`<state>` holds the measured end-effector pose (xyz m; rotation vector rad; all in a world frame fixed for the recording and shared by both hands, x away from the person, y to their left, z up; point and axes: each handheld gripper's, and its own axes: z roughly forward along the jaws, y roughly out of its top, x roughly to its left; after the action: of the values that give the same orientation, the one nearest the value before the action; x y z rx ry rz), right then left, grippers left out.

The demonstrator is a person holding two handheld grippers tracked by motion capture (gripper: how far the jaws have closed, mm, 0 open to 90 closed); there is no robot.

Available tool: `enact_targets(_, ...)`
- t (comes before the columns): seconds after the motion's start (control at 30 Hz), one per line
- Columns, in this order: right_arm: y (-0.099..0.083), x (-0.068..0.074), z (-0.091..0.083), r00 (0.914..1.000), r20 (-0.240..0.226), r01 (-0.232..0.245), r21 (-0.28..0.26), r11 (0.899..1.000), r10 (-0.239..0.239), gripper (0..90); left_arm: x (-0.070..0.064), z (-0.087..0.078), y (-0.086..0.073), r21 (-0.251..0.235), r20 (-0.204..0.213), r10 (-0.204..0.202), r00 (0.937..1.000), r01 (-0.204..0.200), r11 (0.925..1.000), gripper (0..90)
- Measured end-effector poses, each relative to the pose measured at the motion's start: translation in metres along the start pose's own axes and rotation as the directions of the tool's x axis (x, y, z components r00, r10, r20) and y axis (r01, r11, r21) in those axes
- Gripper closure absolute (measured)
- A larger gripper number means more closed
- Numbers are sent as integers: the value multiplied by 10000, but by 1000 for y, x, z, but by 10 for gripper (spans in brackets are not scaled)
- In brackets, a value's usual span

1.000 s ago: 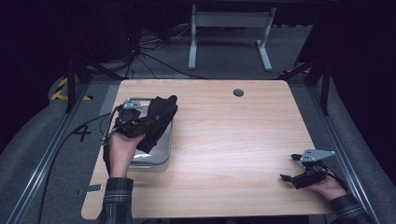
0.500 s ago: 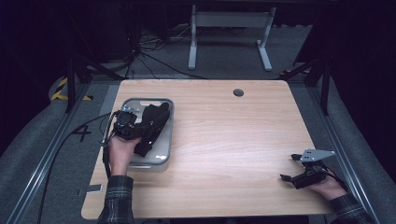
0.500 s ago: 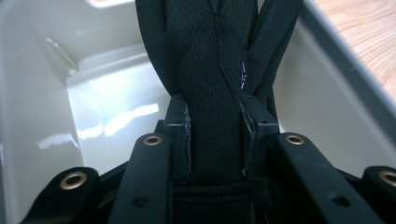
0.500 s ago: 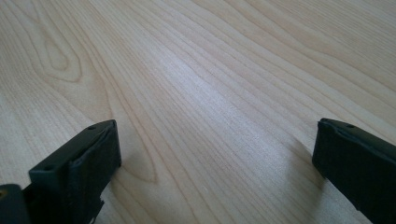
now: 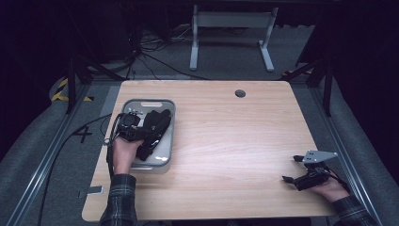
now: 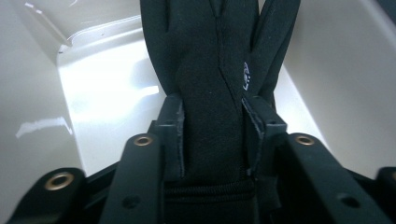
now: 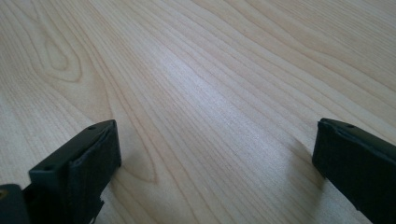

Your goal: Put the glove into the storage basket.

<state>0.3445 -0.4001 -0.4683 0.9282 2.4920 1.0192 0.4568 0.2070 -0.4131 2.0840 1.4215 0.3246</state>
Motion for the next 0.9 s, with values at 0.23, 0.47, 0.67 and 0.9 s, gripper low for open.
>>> enact_targets(0.23, 0, 0, 0, 10000, -6, -16, 6, 10000, 16, 16, 3, -14, 2, -748, -68, -51, 10000, 45, 9972, 435)
enact_targets(0.47, 0, 0, 0, 10000, 7, -14, -5, 10000, 14, 17, -8, -24, 7, -1259, 193, 133, 9997, -108, 9920, 242)
enact_targets(0.67, 0, 0, 0, 10000, 4, -11, -5, 10000, 11, 17, -25, -28, 16, -1517, 414, 505, 9979, -437, 9875, 150)
enact_targets(0.9, 0, 0, 0, 10000, -17, -17, 9, 10000, 17, 17, -55, -30, 29, -1709, 791, 1123, 9905, -975, 9805, 104)
